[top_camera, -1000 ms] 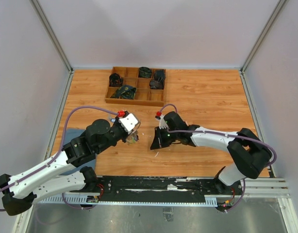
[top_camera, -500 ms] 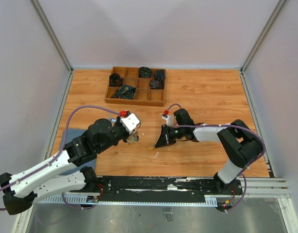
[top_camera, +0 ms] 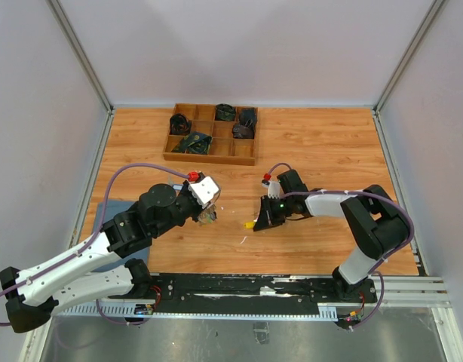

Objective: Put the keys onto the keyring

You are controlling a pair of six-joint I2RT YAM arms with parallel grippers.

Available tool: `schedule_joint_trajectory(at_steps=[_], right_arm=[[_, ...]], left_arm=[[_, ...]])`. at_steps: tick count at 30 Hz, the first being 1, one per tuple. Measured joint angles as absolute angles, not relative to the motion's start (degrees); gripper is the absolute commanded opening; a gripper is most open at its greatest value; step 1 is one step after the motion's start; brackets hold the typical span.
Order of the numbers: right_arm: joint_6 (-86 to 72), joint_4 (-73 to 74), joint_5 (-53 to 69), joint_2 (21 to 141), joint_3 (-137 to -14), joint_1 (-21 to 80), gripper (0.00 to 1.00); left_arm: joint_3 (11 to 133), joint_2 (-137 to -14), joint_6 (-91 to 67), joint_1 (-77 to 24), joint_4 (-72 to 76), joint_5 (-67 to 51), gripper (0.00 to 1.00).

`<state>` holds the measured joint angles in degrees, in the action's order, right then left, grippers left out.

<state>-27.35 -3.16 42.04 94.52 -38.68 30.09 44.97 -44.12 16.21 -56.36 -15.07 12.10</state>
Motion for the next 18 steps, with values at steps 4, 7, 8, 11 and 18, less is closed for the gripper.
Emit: schedule_joint_trajectory(at_steps=[4,7,8,11,18], right_arm=[[-25.89,-0.75,40.23,93.49,-38.68,30.09,0.16],[-24.73,1.54,37.76,91.26,-38.68,30.09,0.22],[-24.16,2.50,36.80,90.21,-38.68,30.09,0.23],[-23.20,5.04,33.93,86.98,-38.68,30.09,0.28],[-21.04,12.75,20.36,78.28,-40.21,31.33,0.41]], left_arm=[[44.97,-44.31,16.21,-56.36,-15.05,11.92,0.00],[44.97,-44.45,16.21,-56.36,-15.05,11.88,0.01],[44.97,-44.47,16.21,-56.36,-15.05,11.90,0.00],[44.97,-44.53,16.21,-56.36,-15.05,11.88,0.01],[44.97,-44.71,16.21,-56.36,-14.81,11.90,0.00]])
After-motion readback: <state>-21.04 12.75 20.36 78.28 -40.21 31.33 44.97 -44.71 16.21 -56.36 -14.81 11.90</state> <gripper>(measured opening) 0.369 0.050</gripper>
